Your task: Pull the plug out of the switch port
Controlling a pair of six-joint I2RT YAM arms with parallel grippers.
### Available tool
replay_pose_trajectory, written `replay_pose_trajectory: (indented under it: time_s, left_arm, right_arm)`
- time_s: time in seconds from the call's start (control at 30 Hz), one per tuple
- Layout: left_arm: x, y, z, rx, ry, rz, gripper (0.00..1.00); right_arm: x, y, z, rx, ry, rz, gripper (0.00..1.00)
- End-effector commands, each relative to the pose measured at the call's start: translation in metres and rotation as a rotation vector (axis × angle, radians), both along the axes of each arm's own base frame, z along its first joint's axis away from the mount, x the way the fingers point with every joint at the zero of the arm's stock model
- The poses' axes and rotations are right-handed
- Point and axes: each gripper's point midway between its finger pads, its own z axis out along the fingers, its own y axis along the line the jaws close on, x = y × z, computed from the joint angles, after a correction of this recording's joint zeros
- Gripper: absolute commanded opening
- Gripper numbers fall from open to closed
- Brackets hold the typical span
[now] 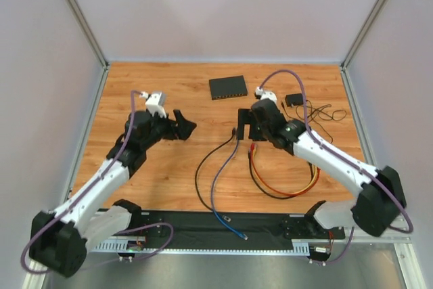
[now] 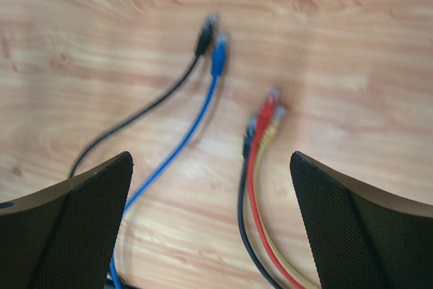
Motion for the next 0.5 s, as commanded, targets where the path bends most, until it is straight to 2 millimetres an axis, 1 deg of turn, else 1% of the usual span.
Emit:
replay_pose_trajectory:
  time_s: [0.0,0.03,0.07,0.1,0.13,0.17,0.2,0.23,0.27,0.3,0.33,0.37,0.43,0.47]
  left_arm:
    - [-0.043,0.005,-0.021,-0.07,0.084,0.014,1.0]
    - [-0.055,0.008,-0.038,-0.09,0.133,0.021,1.0]
    - [-0.067,0.007,-0.034,-0.122,0.122,-0.001,1.0]
    - [-0.074,0.008,-0.038,-0.141,0.135,-0.007,1.0]
    - [-0.084,0.007,-0.051,-0.164,0.176,-0.011,1.0]
    - [-0.092,0.005,-0.045,-0.199,0.153,-0.037,1.0]
    - [-0.097,0.005,-0.048,-0.218,0.158,-0.041,1.0]
    - [-0.102,0.005,-0.057,-0.24,0.181,-0.037,1.0]
    - [-0.107,0.004,-0.05,-0.273,0.142,-0.059,1.0]
    - [-0.111,0.004,-0.056,-0.289,0.154,-0.057,1.0]
    - [-0.113,0.005,-0.057,-0.301,0.149,-0.058,1.0]
    - [-0.115,0.005,-0.052,-0.319,0.125,-0.064,1.0]
    - [-0.121,0.003,-0.057,-0.339,0.134,-0.08,1.0]
    - [-0.123,0.003,-0.052,-0.354,0.113,-0.093,1.0]
  right_arm:
    - [-0.041,-0.031,-0.035,-0.055,0.082,-0.045,1.0]
    - [-0.05,-0.032,-0.029,-0.015,0.075,-0.041,1.0]
    - [-0.057,-0.033,-0.032,0.007,0.086,-0.049,1.0]
    - [-0.069,-0.037,-0.046,0.007,0.114,-0.045,1.0]
    - [-0.076,-0.035,-0.044,0.046,0.117,-0.029,1.0]
    - [-0.079,-0.034,-0.045,0.067,0.117,-0.026,1.0]
    - [-0.084,-0.035,-0.05,0.078,0.129,-0.031,1.0]
    - [-0.09,-0.038,-0.056,0.08,0.137,-0.03,1.0]
    - [-0.092,-0.04,-0.06,0.084,0.139,-0.03,1.0]
    - [-0.094,-0.042,-0.06,0.087,0.129,-0.029,1.0]
    - [-0.095,-0.047,-0.064,0.073,0.126,-0.038,1.0]
    - [-0.096,-0.049,-0.065,0.069,0.118,-0.037,1.0]
    - [-0.094,-0.052,-0.062,0.064,0.088,-0.032,1.0]
    - [-0.094,-0.051,-0.06,0.07,0.077,-0.024,1.0]
